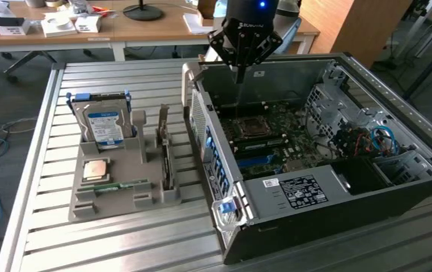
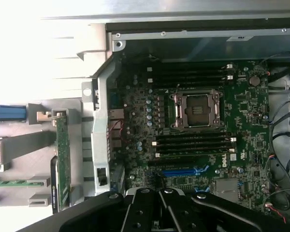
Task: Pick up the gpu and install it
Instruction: 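Reach for the gpu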
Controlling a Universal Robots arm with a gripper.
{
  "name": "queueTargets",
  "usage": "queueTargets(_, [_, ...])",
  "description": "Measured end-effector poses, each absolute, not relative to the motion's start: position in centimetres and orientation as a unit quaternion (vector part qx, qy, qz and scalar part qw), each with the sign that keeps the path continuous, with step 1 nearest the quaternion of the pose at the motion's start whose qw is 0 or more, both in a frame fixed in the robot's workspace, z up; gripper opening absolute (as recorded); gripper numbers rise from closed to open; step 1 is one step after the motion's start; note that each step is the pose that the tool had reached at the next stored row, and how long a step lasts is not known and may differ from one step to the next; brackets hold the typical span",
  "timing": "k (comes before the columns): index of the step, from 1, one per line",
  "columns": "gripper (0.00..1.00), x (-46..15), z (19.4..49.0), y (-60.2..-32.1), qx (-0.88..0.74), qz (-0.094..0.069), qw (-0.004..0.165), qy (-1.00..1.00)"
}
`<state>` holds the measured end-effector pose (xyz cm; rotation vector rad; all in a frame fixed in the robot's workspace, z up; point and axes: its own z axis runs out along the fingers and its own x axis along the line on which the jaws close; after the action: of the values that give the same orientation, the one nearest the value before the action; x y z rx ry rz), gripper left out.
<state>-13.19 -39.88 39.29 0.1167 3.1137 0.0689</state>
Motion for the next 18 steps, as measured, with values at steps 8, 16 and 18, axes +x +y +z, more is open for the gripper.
queueTargets(8, [0.11, -14.3, 39.2, -39.9, 0.037, 0.022, 0.012, 0.999])
queueTargets(16, [0.11, -15.9, 39.1, -39.9, 0.037, 0.022, 0.012, 0.999])
queueTargets(18, [0.11, -16.3, 39.1, -39.9, 0.037, 0.022, 0.012, 0.999])
